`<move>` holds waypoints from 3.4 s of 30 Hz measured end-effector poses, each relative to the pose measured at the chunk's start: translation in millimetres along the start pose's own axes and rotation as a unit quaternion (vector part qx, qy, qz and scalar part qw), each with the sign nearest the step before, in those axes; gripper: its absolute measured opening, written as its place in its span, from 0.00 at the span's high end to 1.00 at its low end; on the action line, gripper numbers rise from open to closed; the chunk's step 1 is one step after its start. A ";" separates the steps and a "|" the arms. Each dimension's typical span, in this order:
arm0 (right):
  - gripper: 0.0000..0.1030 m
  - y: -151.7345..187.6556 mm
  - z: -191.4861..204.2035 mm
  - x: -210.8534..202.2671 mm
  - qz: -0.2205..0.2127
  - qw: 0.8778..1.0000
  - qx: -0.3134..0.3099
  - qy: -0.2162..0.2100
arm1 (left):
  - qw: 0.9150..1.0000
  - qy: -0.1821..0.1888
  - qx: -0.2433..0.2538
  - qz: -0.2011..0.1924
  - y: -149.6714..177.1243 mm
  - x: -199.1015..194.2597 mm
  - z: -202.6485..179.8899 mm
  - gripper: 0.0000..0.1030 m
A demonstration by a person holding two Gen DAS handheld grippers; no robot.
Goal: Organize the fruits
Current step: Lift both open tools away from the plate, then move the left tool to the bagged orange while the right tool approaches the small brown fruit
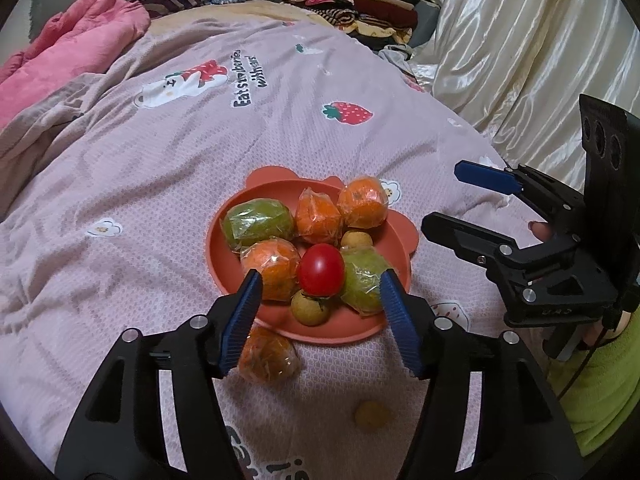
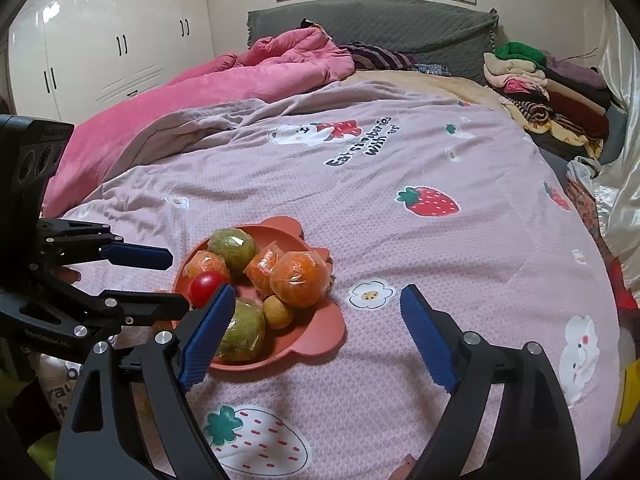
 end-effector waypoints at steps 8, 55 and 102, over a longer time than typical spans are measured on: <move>0.15 -2.7 2.7 -14.4 -0.009 1.000 -0.003 0.007 | 1.000 -0.004 -0.003 -0.011 -1.5 -13.9 0.9 0.35; 0.06 18.1 43.3 -60.5 -0.023 0.999 -0.023 0.007 | 0.997 -0.050 -0.027 -0.050 17.9 -71.9 20.6 0.10; 0.20 111.1 92.5 -16.2 0.080 0.995 -0.037 -0.048 | 0.997 -0.068 -0.038 -0.006 78.2 -47.4 34.4 0.10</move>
Point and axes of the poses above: each gripper's, at about its wrist camera, not at the fingertips, and x roughly the way its jaws point, z to its left, y to its underside, the point moved 10 cm from there along x, roughly the way its jaws point, and after that the axes turned 11 degrees about x, right-handed, at the moved point
